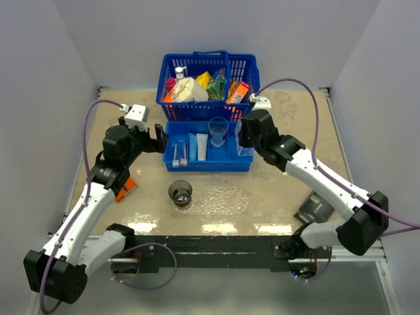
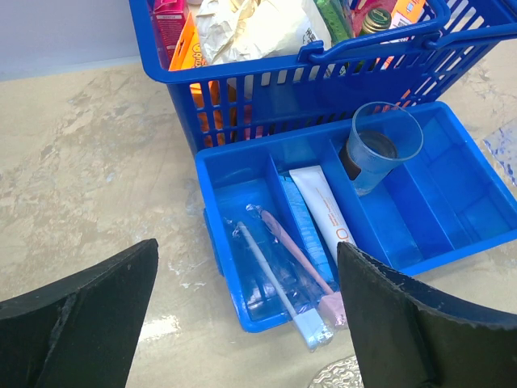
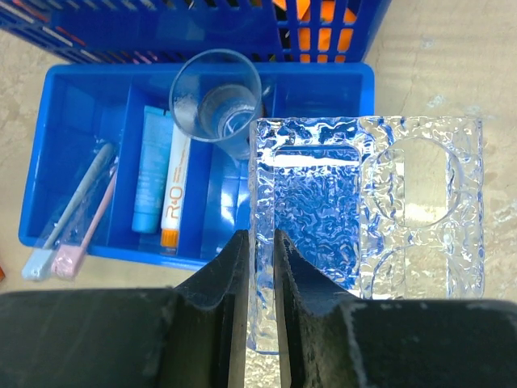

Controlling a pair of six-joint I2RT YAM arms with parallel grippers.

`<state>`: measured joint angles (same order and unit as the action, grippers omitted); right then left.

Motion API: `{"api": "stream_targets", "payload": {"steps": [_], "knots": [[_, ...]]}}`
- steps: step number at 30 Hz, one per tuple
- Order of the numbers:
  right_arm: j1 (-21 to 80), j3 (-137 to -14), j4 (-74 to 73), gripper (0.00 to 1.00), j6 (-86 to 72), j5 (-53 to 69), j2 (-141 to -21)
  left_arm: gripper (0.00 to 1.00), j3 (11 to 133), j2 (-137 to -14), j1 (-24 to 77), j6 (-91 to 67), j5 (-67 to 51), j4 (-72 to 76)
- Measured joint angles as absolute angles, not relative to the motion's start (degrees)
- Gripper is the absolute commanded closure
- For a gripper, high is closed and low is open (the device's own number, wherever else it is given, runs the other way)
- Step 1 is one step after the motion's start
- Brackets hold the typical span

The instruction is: Prepare toiletry sets of a toothbrush and toothpaste on the tray

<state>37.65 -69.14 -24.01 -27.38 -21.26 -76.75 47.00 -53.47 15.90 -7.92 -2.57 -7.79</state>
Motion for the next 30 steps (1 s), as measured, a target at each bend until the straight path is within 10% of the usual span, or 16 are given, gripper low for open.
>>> {"api": "stream_targets", "payload": {"steps": [30], "knots": [[67.3,-62.3,-28.8,1.0,-45.1,-29.6,-79.6,0.04,47.0,-53.3,16.3,-7.9,-2.5,-7.8]]}}
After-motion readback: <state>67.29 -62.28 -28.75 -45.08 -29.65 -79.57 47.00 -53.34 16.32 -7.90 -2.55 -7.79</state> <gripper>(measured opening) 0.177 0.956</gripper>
